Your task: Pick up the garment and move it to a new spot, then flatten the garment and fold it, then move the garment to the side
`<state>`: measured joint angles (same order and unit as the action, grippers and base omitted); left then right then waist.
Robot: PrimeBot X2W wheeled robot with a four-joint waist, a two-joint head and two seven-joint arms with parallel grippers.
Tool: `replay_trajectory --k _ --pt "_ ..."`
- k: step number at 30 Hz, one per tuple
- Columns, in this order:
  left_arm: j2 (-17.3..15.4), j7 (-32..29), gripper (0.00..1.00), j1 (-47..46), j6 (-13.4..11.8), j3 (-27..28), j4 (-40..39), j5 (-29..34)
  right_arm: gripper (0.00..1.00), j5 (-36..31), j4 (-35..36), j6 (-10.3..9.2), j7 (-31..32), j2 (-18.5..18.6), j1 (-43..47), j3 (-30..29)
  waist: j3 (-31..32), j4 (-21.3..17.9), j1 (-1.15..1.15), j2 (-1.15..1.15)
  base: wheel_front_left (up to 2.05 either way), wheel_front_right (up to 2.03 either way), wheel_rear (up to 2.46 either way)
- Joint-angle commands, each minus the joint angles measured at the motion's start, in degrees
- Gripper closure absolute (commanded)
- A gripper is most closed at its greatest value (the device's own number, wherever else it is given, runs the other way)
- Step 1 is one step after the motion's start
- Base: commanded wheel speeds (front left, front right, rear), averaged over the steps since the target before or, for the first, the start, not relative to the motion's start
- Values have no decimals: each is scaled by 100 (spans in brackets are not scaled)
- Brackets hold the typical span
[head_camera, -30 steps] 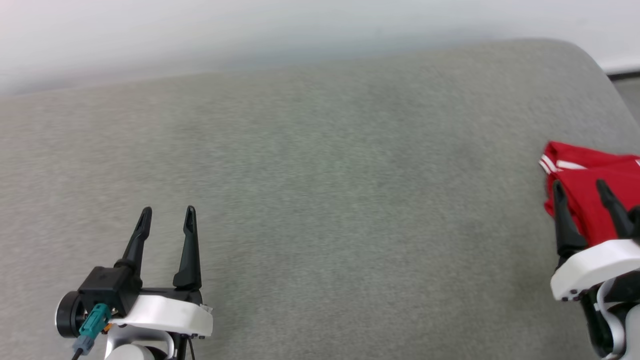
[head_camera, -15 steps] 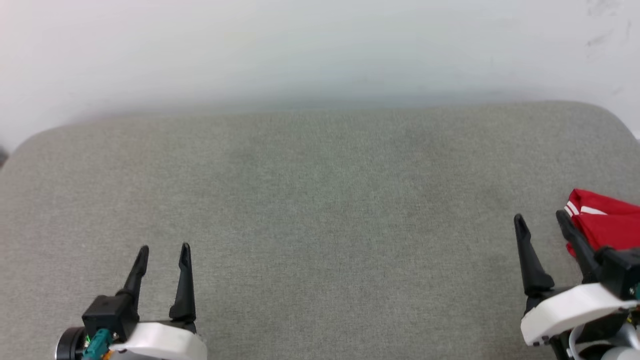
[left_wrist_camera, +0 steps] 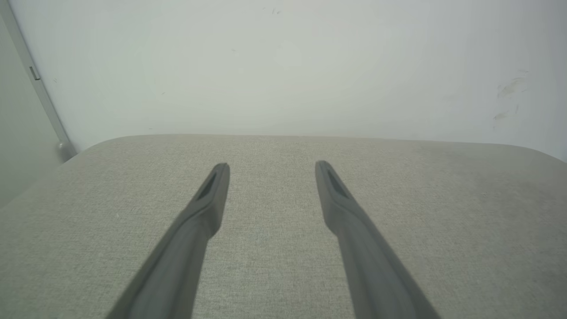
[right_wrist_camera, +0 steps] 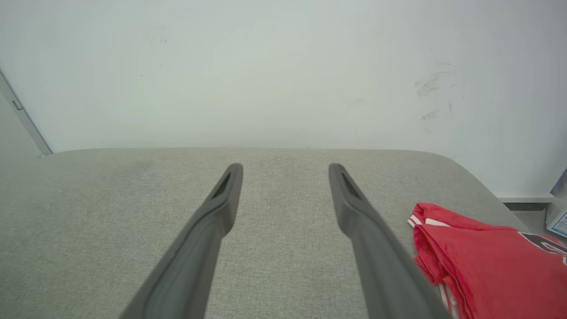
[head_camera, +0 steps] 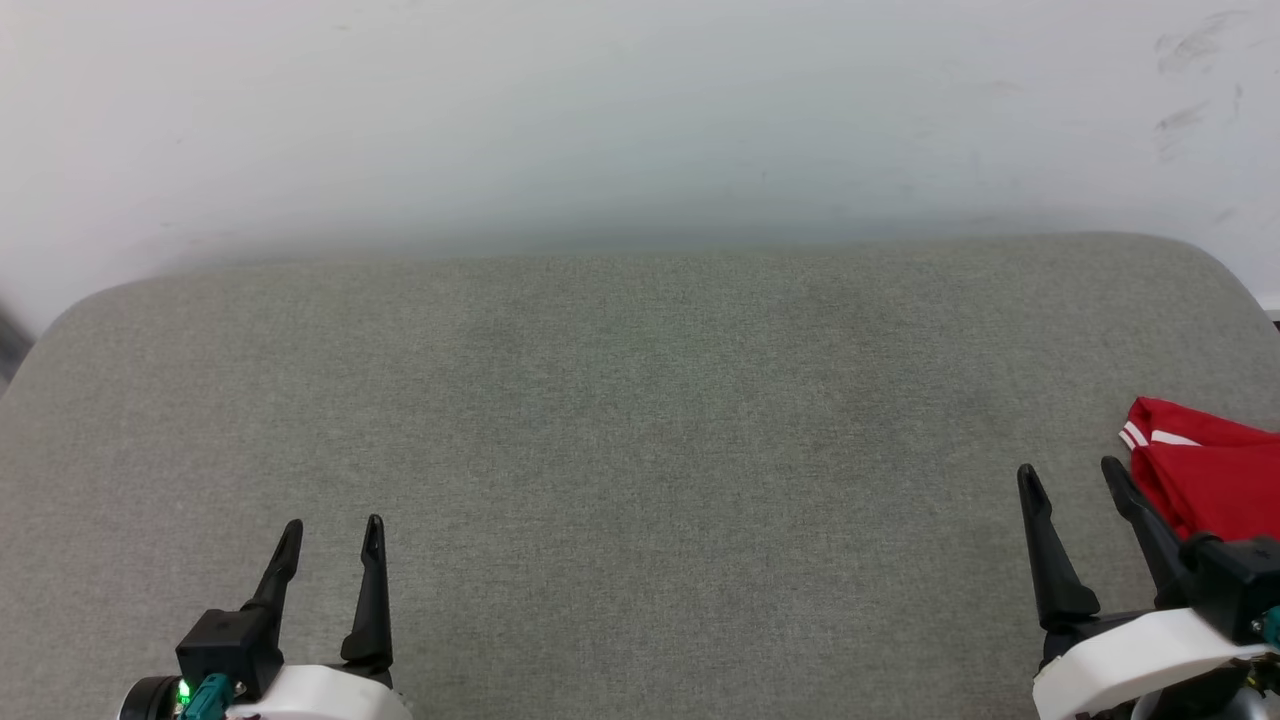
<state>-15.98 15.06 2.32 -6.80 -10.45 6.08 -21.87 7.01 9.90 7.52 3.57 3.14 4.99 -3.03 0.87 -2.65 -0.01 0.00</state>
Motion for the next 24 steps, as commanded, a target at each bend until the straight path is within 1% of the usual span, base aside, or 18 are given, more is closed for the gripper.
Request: replay_trajectory --k 1,16,17,20,24 --pt "3 12 0 42 5 27 17 32 0 -23 9 -6 -13 -28 60 -3 -2 -2 1 0 0 0 0" --pt "144 13 0 -46 214 178 169 81 0 60 -107 -6 -126 -34 23 -5 -5 25 1 0 0 0 0" --pt "146 -1 100 -14 221 166 177 81 100 62 -115 0 -104 -12 1 0 -5 24 1 0 0 0 0" --pt "225 -29 100 26 240 155 298 7 100 144 -252 0 -111 -13 21 19 -6 26 1 0 0 0 0" --pt "286 -154 100 -31 307 248 331 -397 100 657 -355 0 -110 3 -33 24 -10 34 1 0 0 0 0"
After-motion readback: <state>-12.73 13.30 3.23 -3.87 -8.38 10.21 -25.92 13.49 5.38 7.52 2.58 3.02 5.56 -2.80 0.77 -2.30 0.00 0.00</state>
